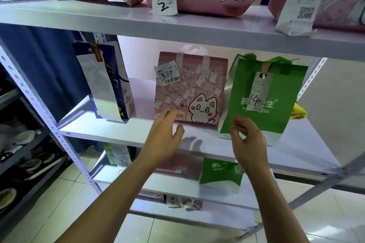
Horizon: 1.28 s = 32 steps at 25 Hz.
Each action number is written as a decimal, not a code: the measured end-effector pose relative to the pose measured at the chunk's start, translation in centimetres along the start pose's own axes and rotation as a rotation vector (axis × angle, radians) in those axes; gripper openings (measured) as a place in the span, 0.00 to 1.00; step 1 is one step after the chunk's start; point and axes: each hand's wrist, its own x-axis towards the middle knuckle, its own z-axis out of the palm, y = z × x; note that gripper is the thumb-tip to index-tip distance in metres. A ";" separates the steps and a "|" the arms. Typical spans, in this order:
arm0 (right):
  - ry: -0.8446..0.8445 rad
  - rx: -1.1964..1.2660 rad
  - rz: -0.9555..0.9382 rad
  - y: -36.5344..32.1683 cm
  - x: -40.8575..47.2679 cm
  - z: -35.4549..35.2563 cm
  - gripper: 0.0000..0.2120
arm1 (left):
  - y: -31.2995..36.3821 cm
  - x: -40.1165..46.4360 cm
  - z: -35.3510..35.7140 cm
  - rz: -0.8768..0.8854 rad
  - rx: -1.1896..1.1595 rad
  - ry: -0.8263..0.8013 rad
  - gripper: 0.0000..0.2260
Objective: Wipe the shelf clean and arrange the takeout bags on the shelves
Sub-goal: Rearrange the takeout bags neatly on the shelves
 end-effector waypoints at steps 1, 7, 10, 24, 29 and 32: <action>0.035 -0.009 -0.003 0.0 0.7 0.0 0.13 | -1.0 1.2 -0.1 -0.004 -0.024 0.029 0.14; 0.367 -0.127 0.070 1.6 4.1 -2.0 0.18 | -6.8 8.0 -0.4 -0.205 -0.062 0.218 0.20; 0.547 -0.175 0.153 3.5 5.4 -3.8 0.25 | -8.8 11.0 -0.1 -0.370 -0.105 0.181 0.25; 0.562 0.164 0.321 10.0 9.1 -6.7 0.08 | -8.9 14.5 3.9 -0.431 -0.213 0.062 0.10; 0.626 0.193 0.311 10.2 5.4 -10.7 0.07 | -6.6 15.1 6.4 -0.400 -0.242 0.052 0.14; 0.600 0.197 0.312 10.3 3.0 -13.0 0.06 | -5.6 15.5 8.0 -0.381 -0.233 0.038 0.13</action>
